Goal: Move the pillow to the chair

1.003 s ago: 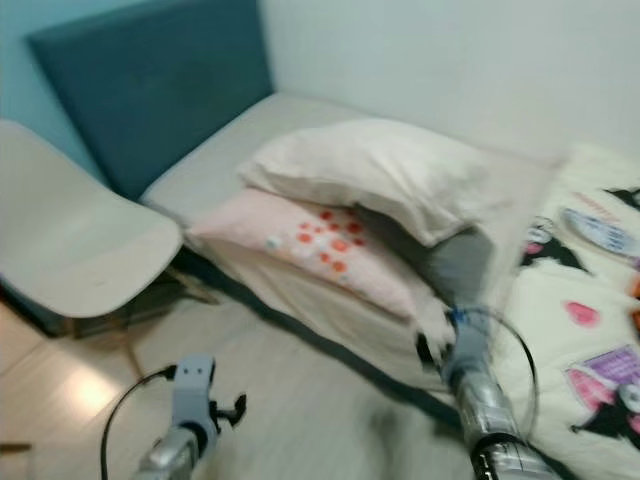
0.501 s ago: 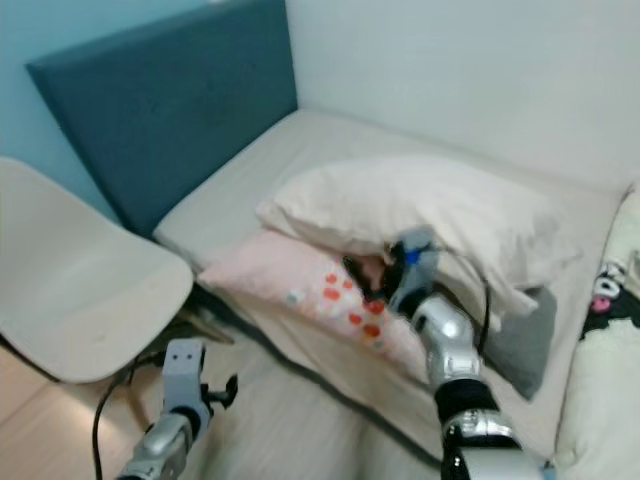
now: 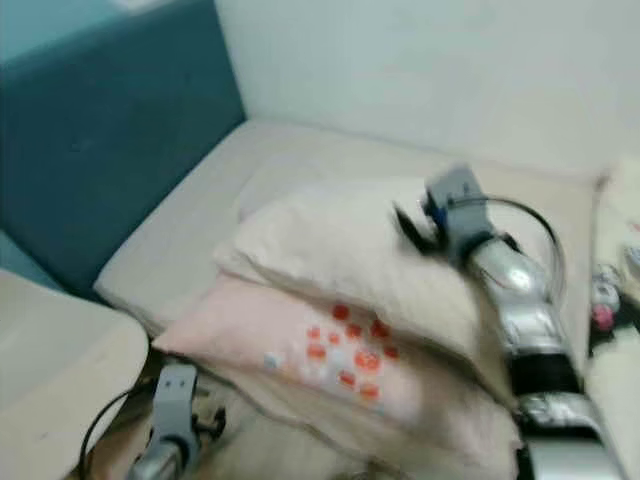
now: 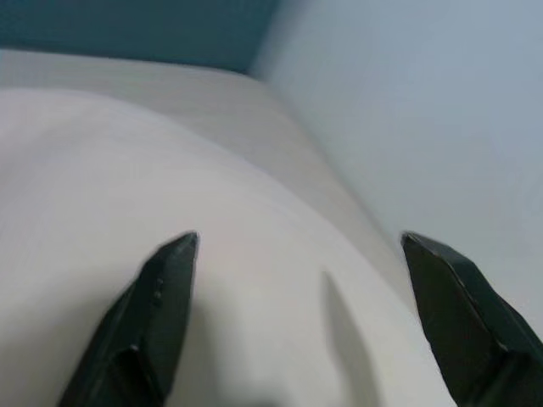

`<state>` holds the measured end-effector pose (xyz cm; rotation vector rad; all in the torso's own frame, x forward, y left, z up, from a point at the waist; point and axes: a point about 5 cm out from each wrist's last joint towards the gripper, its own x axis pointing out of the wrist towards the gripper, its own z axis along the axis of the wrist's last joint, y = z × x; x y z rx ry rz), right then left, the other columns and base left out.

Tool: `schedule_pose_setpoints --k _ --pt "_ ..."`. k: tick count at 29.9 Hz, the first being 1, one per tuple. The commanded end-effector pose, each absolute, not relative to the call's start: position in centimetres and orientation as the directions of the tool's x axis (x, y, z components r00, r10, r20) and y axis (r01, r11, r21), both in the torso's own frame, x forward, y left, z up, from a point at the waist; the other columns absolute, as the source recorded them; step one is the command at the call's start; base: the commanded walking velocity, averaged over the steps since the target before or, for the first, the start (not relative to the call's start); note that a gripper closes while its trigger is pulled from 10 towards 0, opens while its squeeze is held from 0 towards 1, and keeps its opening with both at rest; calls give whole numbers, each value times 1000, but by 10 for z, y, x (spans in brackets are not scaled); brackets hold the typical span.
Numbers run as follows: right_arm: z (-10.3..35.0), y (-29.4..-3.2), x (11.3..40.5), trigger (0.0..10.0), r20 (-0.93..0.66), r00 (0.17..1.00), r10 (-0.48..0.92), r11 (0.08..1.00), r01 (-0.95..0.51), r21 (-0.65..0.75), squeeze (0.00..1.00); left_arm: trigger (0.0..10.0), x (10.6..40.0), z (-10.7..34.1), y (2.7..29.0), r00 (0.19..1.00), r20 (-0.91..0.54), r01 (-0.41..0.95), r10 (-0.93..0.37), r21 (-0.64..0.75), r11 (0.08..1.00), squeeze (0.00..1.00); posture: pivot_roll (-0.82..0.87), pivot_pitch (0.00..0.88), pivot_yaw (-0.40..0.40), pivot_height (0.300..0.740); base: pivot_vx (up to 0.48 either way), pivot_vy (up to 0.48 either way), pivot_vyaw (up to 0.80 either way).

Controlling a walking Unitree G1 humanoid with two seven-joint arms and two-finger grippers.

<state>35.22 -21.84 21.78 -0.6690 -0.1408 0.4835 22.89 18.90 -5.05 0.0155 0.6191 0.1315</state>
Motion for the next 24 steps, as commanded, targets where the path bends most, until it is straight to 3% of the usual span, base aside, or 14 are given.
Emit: schedule_pose_setpoints --k 1,5,13,16,22,24 --pt "200 -209 340 10000 -199 795 573 535 -546 -644 0 10000 208 -65 195 742 -655 -120 145 84 989 0 -234 125 44 740 0 0 0" --pt "192 -204 325 10000 -331 683 651 400 -680 -615 0 10000 198 -71 197 706 -691 -117 154 101 988 0 -237 126 45 740 0 0 0" --pt "188 -190 316 10000 -380 595 708 351 -764 -542 0 10000 186 -79 195 660 -737 -82 148 126 989 0 -235 125 49 740 0 0 0" --pt "169 -195 311 10000 -544 565 621 258 -802 -539 0 10000 182 -81 195 642 -753 -65 145 135 989 0 -231 124 50 740 0 0 0" --pt "142 -207 310 10000 -714 579 393 203 -812 -547 0 10000 178 -83 194 630 -766 -30 127 139 990 0 -226 123 50 740 0 0 0" --pt "137 -216 317 10000 -708 663 243 218 -749 -626 0 10000 175 -85 193 626 -770 -25 123 139 990 0 -227 120 49 740 0 0 0"
